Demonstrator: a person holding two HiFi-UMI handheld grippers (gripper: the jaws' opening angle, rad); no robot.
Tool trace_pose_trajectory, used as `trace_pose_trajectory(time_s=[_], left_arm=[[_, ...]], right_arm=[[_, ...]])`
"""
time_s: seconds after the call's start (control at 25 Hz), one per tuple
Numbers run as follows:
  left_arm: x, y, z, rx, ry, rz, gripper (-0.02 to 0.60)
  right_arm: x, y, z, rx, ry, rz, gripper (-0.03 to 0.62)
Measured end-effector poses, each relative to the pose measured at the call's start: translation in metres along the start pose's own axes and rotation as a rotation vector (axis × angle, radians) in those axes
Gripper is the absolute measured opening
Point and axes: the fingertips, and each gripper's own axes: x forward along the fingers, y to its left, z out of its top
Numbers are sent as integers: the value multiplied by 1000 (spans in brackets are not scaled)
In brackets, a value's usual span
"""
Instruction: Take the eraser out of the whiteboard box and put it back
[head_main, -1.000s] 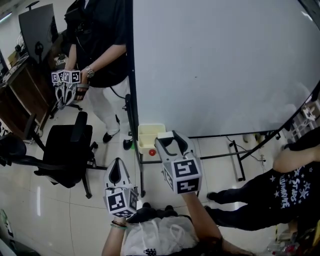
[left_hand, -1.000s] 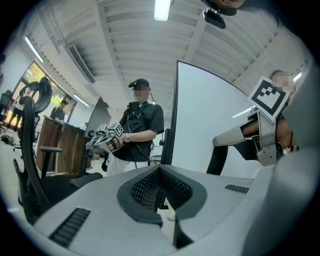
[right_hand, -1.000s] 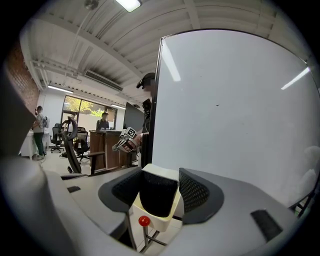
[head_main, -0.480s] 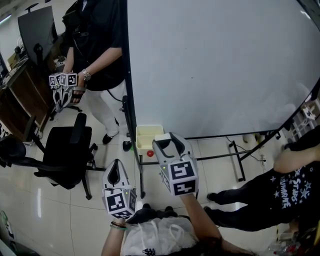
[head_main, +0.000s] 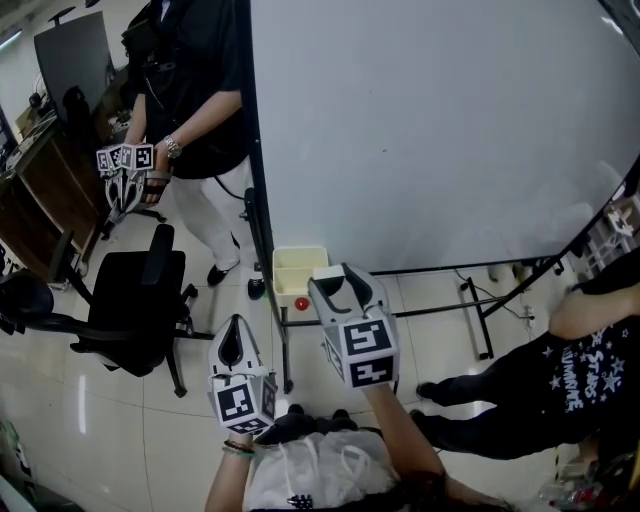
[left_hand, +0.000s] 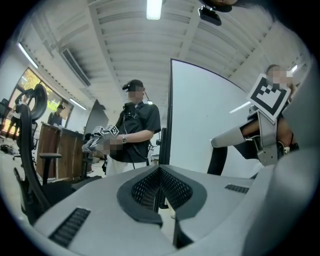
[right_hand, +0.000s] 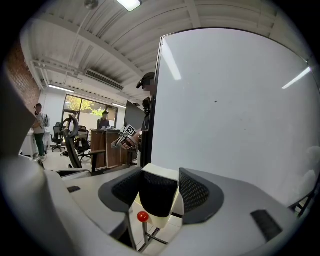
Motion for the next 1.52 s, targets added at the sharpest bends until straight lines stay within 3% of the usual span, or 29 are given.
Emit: trace_pose_trajectory(time_s=[1.52], left_arm=[[8,2,-19,-41,47,12,2]], right_arm=[[6,5,-4,25,28,17,265]])
